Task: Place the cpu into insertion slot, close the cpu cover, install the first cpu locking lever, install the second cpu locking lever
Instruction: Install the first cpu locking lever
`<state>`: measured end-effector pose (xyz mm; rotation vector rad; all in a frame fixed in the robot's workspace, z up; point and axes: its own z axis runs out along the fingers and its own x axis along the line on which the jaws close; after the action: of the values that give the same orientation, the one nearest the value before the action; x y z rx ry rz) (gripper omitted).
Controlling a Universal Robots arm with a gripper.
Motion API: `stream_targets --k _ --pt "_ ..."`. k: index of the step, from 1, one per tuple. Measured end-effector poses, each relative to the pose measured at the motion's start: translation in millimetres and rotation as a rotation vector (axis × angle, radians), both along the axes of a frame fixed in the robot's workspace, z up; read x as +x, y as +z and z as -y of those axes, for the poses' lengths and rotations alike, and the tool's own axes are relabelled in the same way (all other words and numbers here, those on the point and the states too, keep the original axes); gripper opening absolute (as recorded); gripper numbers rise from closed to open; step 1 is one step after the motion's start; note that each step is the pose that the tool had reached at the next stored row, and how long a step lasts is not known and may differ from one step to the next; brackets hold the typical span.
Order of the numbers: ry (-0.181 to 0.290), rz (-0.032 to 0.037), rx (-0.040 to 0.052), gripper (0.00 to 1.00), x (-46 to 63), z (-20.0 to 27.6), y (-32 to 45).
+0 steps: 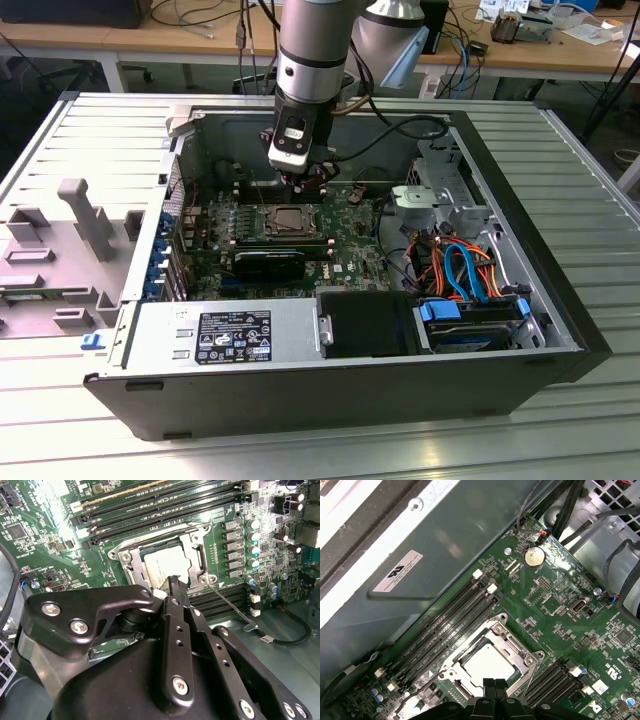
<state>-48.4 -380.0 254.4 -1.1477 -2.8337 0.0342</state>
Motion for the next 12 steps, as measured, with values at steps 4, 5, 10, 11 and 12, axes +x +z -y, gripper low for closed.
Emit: stream_targets --k 4,5,10,11,12 --pt "0.006 0.0 0.0004 0.11 0.0 0.0 0.0" --pt "0.007 0.0 0.0004 0.11 0.0 0.0 0.0" --pt "0.009 0.0 0.0018 0.11 -0.1 -0.1 -0.1" --pt "0.01 0.0001 0.002 0.11 0.0 0.0 -0.1" --pt "0.011 0.0 0.0022 0.11 -0.1 0.0 -0.1"
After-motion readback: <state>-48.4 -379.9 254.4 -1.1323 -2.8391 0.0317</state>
